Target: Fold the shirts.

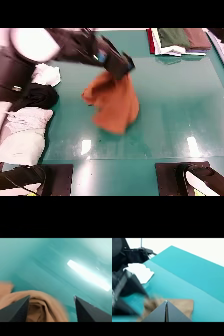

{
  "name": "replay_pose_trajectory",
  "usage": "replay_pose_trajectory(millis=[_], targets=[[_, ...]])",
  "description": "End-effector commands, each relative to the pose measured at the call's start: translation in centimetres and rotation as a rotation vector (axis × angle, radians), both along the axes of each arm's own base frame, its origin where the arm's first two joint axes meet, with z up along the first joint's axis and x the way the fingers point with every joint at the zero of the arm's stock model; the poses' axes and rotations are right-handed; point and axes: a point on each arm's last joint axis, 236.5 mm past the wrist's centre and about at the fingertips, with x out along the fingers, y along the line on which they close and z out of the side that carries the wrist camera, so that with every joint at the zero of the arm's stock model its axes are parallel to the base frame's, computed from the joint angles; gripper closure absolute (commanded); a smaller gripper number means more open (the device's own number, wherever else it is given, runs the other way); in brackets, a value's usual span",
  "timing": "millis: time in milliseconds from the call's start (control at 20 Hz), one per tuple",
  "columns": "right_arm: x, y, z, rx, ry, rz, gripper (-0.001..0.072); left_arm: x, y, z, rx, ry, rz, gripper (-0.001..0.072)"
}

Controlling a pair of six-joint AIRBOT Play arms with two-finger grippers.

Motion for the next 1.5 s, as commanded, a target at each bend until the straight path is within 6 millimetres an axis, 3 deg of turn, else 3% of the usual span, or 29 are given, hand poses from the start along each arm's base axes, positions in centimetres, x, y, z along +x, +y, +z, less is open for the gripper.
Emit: replay_pose_trajectory(millis=[0,100,200,300,400,500,700,850,1000,1200,1250,1300,1350,1450], targets=[[0.4,-0.3,-0.4,-0.014,0.012,-0.015,0.0692,0.6,-1.4,-2.7,-0.016,0.057,-0.001,0.0066],[1.1,-0.2,-1.4,-0.004,0.063,-0.015,0.0692,5.6,2.9,-2.6,-0.027,0.047,0.148,0.0066],[1.7,0.0,-2.5,-0.008,0.104,-0.009,0.0692,10.5,8.8,-4.1,-0.029,0.115,0.317,0.0066],[2.3,0.2,-3.6,-0.012,0.142,0.004,0.0692,14.7,15.4,-8.2,0.008,0.233,0.467,0.0066],[2.9,0.4,-4.8,-0.018,0.183,0.01,0.0692,17.1,20.4,-13.7,0.047,0.392,0.571,0.0066],[3.5,0.5,-6.0,-0.028,0.223,0.019,0.0692,17.8,22.9,-19.1,0.07,0.554,0.603,0.0066],[4.3,0.7,-8.3,-0.044,0.304,0.034,0.0692,18.5,24.2,-27.8,0.147,0.711,0.625,0.0066],[5.0,0.8,-9.4,-0.044,0.339,0.036,0.0692,17.7,23.3,-32.1,0.155,0.826,0.602,0.0066],[5.6,0.8,-10.0,-0.047,0.356,0.034,0.0692,17.1,22.3,-34.1,0.147,0.886,0.585,0.0066],[5.8,0.8,-10.7,-0.053,0.376,0.038,0.0692,16.8,19.6,-34.2,0.15,0.857,0.525,0.0071],[5.5,0.8,-11.0,-0.062,0.388,0.045,0.0692,16.7,19.4,-34.2,0.152,0.858,0.522,0.0279],[5.3,0.2,-11.7,-0.092,0.413,0.036,0.0693,16.8,19.3,-34.0,0.144,0.856,0.52,0.0607],[4.8,-0.7,-12.9,-0.121,0.457,0.029,0.0692,17.1,19.5,-33.4,0.137,0.845,0.524,0.0681],[4.0,-2.6,-16.1,-0.109,0.573,-0.017,0.0692,18.5,20.3,-30.9,0.117,0.794,0.53,0.0681]])
